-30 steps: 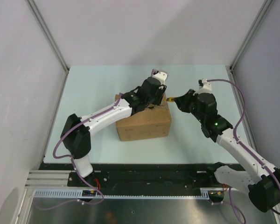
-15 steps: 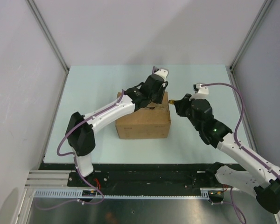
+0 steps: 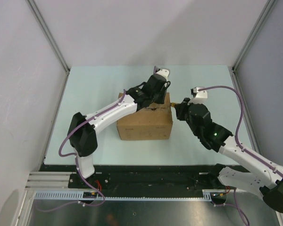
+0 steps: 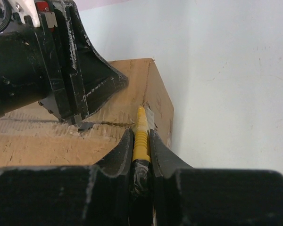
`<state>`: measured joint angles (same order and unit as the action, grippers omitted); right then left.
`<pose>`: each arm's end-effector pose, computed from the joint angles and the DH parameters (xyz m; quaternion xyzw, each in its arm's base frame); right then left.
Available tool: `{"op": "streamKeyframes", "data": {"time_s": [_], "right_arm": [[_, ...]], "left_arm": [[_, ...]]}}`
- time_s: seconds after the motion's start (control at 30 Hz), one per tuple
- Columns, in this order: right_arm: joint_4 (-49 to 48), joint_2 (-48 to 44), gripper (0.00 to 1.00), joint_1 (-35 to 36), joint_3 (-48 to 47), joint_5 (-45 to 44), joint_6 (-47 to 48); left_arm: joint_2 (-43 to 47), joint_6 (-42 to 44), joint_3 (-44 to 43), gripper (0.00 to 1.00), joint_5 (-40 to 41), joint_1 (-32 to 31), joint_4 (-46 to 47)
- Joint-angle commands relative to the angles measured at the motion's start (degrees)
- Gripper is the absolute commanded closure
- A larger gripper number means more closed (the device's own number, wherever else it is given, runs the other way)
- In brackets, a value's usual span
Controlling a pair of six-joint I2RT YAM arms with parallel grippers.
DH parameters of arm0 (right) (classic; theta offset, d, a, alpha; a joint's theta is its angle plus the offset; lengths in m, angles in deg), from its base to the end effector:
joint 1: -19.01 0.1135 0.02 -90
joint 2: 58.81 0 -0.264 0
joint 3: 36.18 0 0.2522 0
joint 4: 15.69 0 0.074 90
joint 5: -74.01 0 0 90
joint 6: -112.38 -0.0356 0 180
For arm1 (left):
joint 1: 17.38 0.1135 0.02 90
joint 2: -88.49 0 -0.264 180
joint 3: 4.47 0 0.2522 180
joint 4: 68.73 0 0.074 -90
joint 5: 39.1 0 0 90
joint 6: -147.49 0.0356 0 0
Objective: Unpack the express box
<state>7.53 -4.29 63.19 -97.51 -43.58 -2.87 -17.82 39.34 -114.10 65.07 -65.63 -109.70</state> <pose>0.1681 0.1404 0.3286 0.0130 0.7906 0.1743 0.5869 0.2941 -0.3164 0.3152 0.1787 0.8742 -0.1471 0.4269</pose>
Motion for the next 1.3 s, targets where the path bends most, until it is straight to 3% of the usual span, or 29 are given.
{"op": "streamKeyframes", "data": {"time_s": [0.0,0.4,0.8,1.27], "right_arm": [[6.0,-0.5,1.00,2.3,1.0,-1.4,-1.0],[12.6,-4.5,1.00,7.1,2.7,-4.3,-5.1],[12.7,-9.1,1.00,8.8,3.1,-2.3,-7.6],[18.1,-8.6,1.00,11.7,3.1,-2.3,-11.3]], "left_arm": [[-5.1,-3.0,2.0,0.65,-4.9,-0.2,-9.2],[-6.9,-4.7,0.9,0.66,-5.6,-0.2,-11.5],[-7.6,-5.7,0.6,0.68,-5.5,-0.2,-12.3],[-8.0,-5.8,0.1,0.68,-5.6,-0.2,-12.6]]}}
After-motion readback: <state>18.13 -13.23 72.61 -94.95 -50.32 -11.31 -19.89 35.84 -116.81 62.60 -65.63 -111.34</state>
